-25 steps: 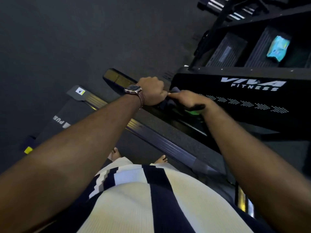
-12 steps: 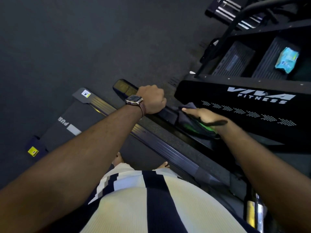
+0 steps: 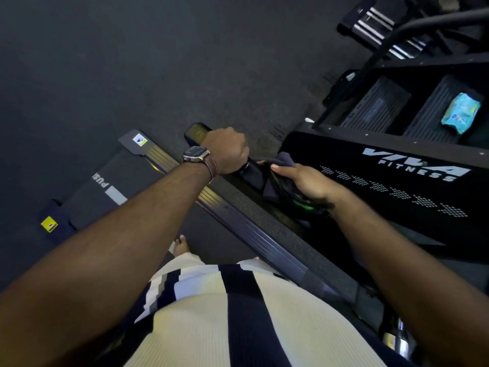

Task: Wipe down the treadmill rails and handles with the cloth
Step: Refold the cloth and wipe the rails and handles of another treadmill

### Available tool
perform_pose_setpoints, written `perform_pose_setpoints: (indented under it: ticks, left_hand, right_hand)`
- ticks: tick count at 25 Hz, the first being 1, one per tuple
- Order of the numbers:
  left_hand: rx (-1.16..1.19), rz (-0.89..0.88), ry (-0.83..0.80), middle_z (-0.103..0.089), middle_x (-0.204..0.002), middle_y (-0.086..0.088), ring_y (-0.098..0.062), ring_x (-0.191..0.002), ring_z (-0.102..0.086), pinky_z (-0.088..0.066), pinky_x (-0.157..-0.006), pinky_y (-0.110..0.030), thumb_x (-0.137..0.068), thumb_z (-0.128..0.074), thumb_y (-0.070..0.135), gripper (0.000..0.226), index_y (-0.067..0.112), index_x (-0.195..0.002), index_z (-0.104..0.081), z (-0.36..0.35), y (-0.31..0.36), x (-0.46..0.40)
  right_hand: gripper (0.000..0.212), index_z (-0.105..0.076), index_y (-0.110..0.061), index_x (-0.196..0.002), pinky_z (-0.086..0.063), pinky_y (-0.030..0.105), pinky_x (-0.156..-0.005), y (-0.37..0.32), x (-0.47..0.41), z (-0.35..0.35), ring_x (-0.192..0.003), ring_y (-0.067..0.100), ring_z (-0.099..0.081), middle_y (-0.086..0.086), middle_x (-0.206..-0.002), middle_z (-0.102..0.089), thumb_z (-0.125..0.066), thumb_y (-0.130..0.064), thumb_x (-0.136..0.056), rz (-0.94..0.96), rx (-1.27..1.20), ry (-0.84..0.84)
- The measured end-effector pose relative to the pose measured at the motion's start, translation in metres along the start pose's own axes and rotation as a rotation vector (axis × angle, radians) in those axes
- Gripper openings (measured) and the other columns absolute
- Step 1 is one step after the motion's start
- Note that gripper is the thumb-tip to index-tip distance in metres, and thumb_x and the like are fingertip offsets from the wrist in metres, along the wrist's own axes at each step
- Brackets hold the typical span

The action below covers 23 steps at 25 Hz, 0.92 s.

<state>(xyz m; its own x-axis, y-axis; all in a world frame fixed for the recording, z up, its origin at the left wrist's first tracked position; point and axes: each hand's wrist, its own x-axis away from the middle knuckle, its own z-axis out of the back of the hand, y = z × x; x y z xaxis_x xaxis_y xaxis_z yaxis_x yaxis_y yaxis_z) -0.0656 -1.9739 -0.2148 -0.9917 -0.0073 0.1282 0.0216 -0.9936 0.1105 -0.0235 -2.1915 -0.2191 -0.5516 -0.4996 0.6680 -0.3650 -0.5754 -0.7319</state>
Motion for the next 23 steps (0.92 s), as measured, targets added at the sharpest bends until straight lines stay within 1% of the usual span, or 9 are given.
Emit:
perform_pose_setpoints:
  ticks: [2, 5, 6, 8, 12, 16, 19, 21, 23]
  left_hand:
    - [0.041, -0.008, 0.014, -0.067, -0.092, -0.021, -0.043, -0.085, -0.060, -0.034, -0.062, -0.035, -0.089, -0.036, 0.028, 0.036, 0.006, -0.085, -0.064, -0.004, -0.001, 0.000]
    - [0.091, 0.016, 0.057, -0.067, -0.085, -0.017, -0.042, -0.078, -0.059, -0.034, -0.058, -0.033, -0.082, -0.038, 0.027, 0.031, 0.010, -0.081, -0.064, -0.003, -0.003, 0.001]
    - [0.106, 0.026, 0.073, -0.067, -0.083, -0.016, -0.041, -0.076, -0.059, -0.033, -0.057, -0.033, -0.079, -0.038, 0.027, 0.030, 0.011, -0.080, -0.063, -0.003, -0.003, 0.000]
    - [0.138, 0.041, 0.098, -0.066, -0.078, -0.014, -0.038, -0.072, -0.057, -0.031, -0.057, -0.033, -0.074, -0.036, 0.028, 0.030, 0.012, -0.074, -0.061, -0.003, -0.003, 0.003]
    - [0.125, 0.158, 0.196, -0.067, -0.075, -0.013, -0.032, -0.075, -0.056, -0.035, -0.071, -0.038, -0.074, -0.035, 0.028, 0.034, 0.009, -0.072, -0.064, -0.007, -0.014, 0.006]
    - [0.143, 0.226, 0.224, -0.067, -0.075, -0.017, -0.036, -0.078, -0.057, -0.037, -0.077, -0.039, -0.075, -0.038, 0.029, 0.037, 0.008, -0.075, -0.069, -0.009, -0.020, 0.003]
    - [0.152, 0.200, 0.225, -0.066, -0.072, -0.017, -0.036, -0.073, -0.057, -0.038, -0.074, -0.038, -0.076, -0.037, 0.028, 0.036, 0.008, -0.071, -0.067, -0.006, -0.024, 0.003]
    - [0.172, 0.209, 0.231, -0.066, -0.071, -0.016, -0.036, -0.072, -0.058, -0.037, -0.069, -0.036, -0.076, -0.040, 0.027, 0.034, 0.008, -0.070, -0.067, -0.006, -0.025, 0.003]
    - [0.223, 0.236, 0.257, -0.065, -0.069, -0.014, -0.035, -0.070, -0.058, -0.035, -0.065, -0.034, -0.076, -0.044, 0.025, 0.027, 0.011, -0.070, -0.067, -0.011, -0.028, 0.002]
  right_hand:
    - [0.031, -0.066, -0.008, -0.119, -0.047, 0.021, -0.078, 0.006, 0.005, 0.000, -0.092, 0.016, -0.064, 0.011, -0.111, -0.070, -0.059, -0.028, -0.097, 0.002, -0.089, -0.015]
    - [0.044, -0.070, -0.014, -0.109, -0.049, 0.024, -0.092, -0.012, 0.003, -0.011, -0.100, 0.018, -0.067, 0.007, -0.114, -0.071, -0.068, -0.049, -0.083, 0.037, -0.008, -0.019]
    - [0.042, -0.071, -0.016, -0.112, -0.048, 0.025, -0.096, -0.020, 0.005, -0.015, -0.104, 0.016, -0.067, 0.003, -0.114, -0.071, -0.065, -0.048, -0.086, 0.074, 0.029, -0.054]
    - [0.027, -0.066, -0.017, -0.121, -0.045, 0.018, -0.095, -0.015, 0.009, -0.014, -0.105, 0.009, -0.064, 0.000, -0.114, -0.069, -0.056, -0.027, -0.099, 0.119, -0.033, -0.101]
    - [0.020, -0.065, -0.011, -0.105, -0.046, 0.018, -0.085, -0.019, -0.004, -0.018, -0.086, 0.002, -0.066, -0.008, -0.088, -0.074, -0.057, -0.028, -0.098, 0.090, -0.105, -0.044]
    - [0.028, -0.069, -0.025, -0.118, -0.042, 0.032, -0.106, -0.033, -0.020, -0.027, -0.115, 0.013, -0.062, 0.002, -0.123, -0.069, -0.061, -0.037, -0.094, 0.200, 0.028, -0.125]
    - [0.036, -0.071, -0.023, -0.105, -0.042, 0.038, -0.111, -0.022, -0.033, -0.023, -0.117, 0.020, -0.062, 0.007, -0.121, -0.069, -0.069, -0.050, -0.081, 0.099, -0.018, -0.037]
    - [0.028, -0.068, -0.019, -0.107, -0.046, 0.025, -0.102, -0.040, -0.040, -0.034, -0.114, 0.016, -0.061, 0.000, -0.116, -0.068, -0.065, -0.041, -0.091, 0.086, -0.040, -0.058]
    - [0.017, -0.067, -0.021, -0.107, -0.046, 0.016, -0.085, -0.053, -0.039, -0.038, -0.096, 0.005, -0.062, -0.009, -0.102, -0.069, -0.058, -0.033, -0.098, 0.121, 0.011, -0.066]
